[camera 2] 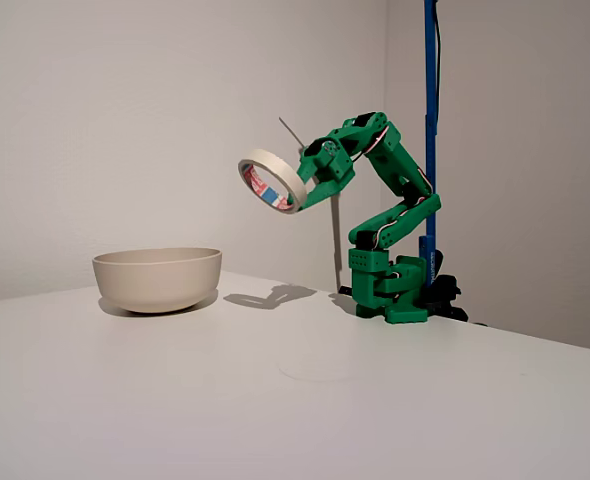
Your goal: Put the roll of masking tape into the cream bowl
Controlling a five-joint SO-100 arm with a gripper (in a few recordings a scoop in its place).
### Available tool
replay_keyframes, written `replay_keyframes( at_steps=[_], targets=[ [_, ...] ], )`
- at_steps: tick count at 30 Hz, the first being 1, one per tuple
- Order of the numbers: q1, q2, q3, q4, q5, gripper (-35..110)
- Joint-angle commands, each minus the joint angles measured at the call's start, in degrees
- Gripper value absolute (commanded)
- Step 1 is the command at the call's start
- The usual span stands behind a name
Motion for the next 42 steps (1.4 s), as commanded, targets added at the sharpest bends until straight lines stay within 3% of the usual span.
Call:
replay_keyframes(
  at_steps=[1, 11, 24, 40, 42],
  targets=[
    [10.0, -3.7, -7.5, -4.1, -1.5, -8],
    [30.2, -34.7, -25.6, -12.9, -2.5, -8],
    [43.9, -71.9, -56.1, -13.6, -0.3, -8],
    [45.8, -88.4, -63.5, -18.8, -2.1, -8],
    [45.9, -88.4, -63.5, -18.5, -1.6, 0]
  ],
)
